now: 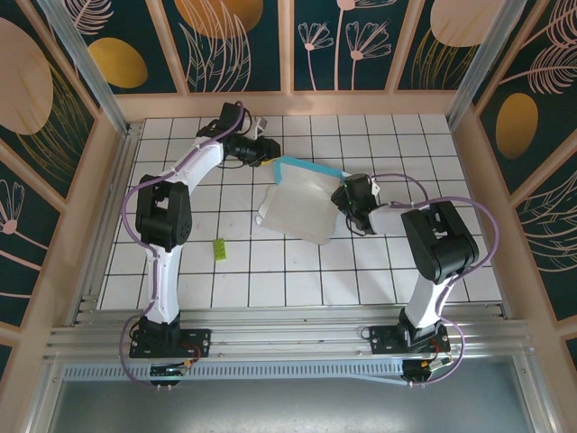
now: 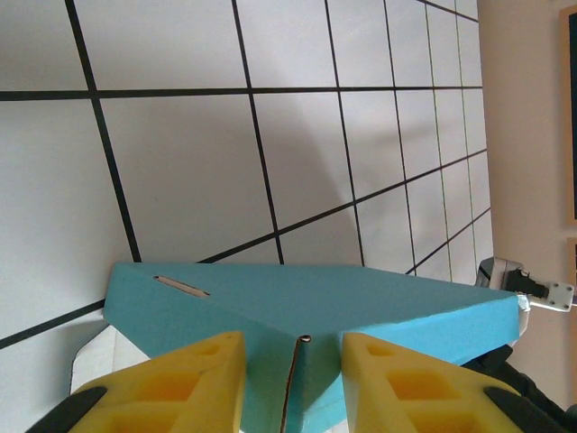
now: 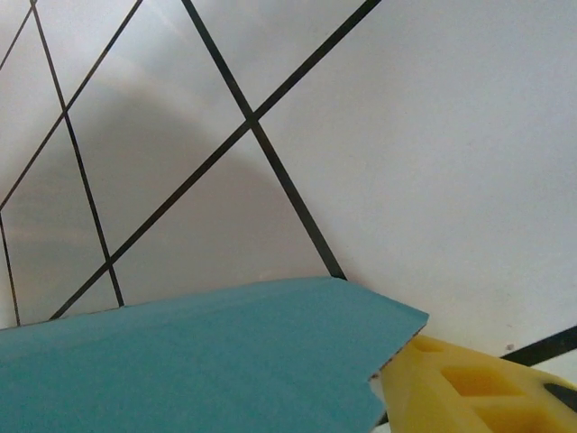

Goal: Fold the paper box

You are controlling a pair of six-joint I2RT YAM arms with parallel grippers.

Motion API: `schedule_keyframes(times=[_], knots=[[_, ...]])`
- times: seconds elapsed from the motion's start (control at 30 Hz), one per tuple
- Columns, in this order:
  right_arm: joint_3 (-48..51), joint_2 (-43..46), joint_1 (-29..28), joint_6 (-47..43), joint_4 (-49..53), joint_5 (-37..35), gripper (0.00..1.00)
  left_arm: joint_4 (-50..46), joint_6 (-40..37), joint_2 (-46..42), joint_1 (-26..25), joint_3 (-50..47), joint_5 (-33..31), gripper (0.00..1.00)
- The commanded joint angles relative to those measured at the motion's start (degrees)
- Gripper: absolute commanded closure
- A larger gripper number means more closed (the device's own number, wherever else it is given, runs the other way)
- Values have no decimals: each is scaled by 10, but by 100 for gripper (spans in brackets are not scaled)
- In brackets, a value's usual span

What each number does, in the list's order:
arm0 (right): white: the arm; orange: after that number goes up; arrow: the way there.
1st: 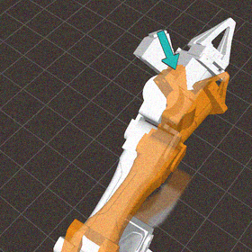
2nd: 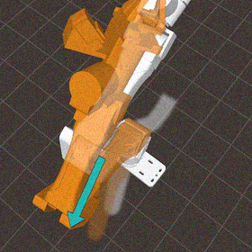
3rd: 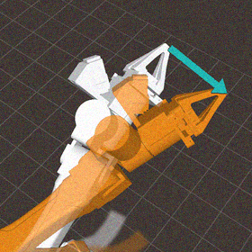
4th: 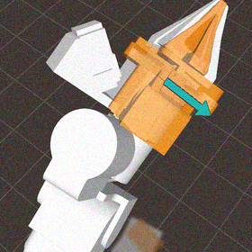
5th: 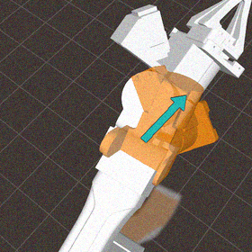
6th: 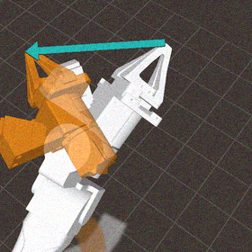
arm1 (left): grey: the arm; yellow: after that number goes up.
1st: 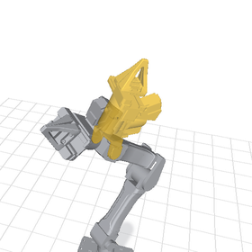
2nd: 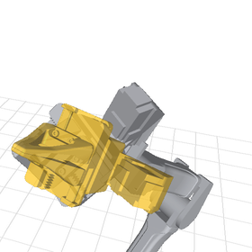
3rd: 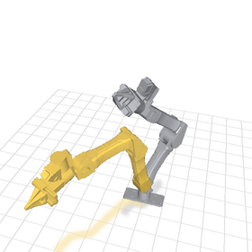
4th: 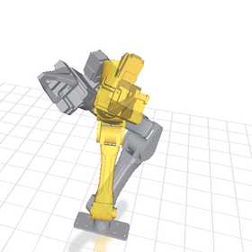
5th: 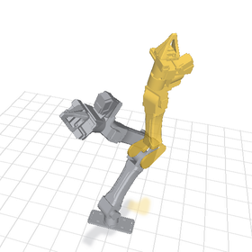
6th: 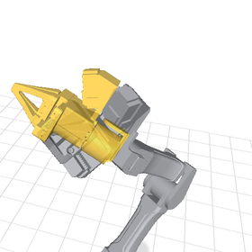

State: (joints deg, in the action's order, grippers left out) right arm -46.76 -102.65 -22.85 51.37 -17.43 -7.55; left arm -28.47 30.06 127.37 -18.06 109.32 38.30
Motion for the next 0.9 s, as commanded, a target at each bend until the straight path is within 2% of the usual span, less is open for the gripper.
schedule_keyframes(times=[0.0,0.1,0.47,0.87], knots=[[8,-17,4,-9,-47,-12,51,-22,-13,10,-3,14,-1,67],[11,-22,5,-14,-69,-8,58,-22,-14,9,-3,12,-3,67],[29,-6,0,-52,-126,-24,65,-27,-15,10,-4,12,-4,67],[31,-43,-17,-75,-215,32,71,-28,-13,15,-5,14,-4,67]])
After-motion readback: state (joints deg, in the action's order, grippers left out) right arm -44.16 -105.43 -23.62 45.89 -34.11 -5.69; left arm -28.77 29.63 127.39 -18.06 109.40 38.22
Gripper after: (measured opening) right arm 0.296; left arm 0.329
